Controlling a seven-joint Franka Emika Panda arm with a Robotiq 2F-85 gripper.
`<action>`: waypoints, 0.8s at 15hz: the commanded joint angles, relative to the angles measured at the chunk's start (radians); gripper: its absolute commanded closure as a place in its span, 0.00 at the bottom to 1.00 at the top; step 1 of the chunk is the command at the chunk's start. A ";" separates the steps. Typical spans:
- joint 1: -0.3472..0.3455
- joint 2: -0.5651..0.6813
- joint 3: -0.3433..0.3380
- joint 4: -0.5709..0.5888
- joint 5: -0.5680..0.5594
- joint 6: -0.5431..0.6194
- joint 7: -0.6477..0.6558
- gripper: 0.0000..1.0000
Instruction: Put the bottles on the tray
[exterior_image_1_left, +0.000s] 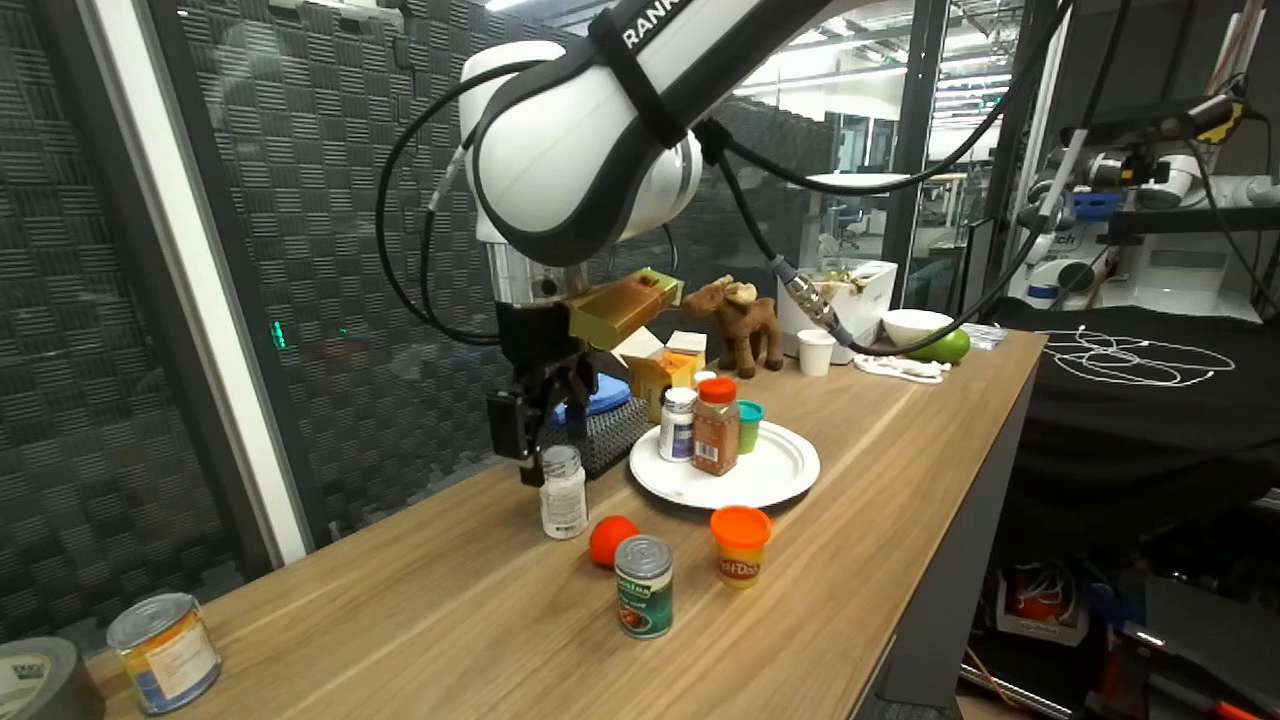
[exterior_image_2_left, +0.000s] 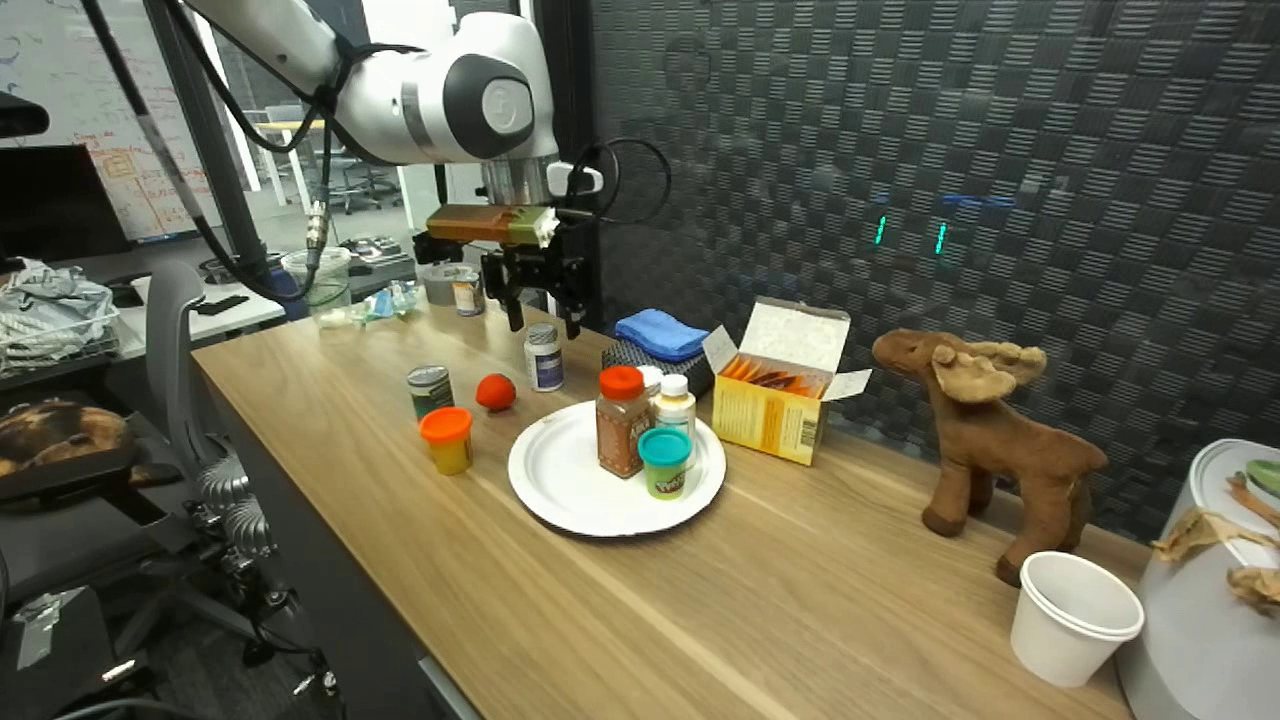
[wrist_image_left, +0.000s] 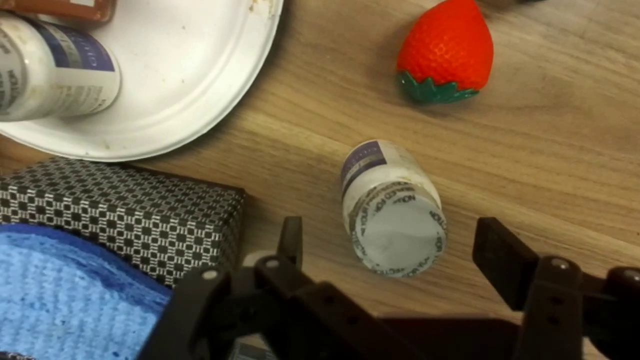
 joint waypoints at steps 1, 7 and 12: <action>0.008 0.005 -0.009 0.040 -0.009 -0.015 0.023 0.42; 0.018 -0.069 -0.024 0.022 -0.048 -0.005 0.053 0.82; 0.019 -0.203 -0.036 -0.060 -0.112 -0.009 0.082 0.82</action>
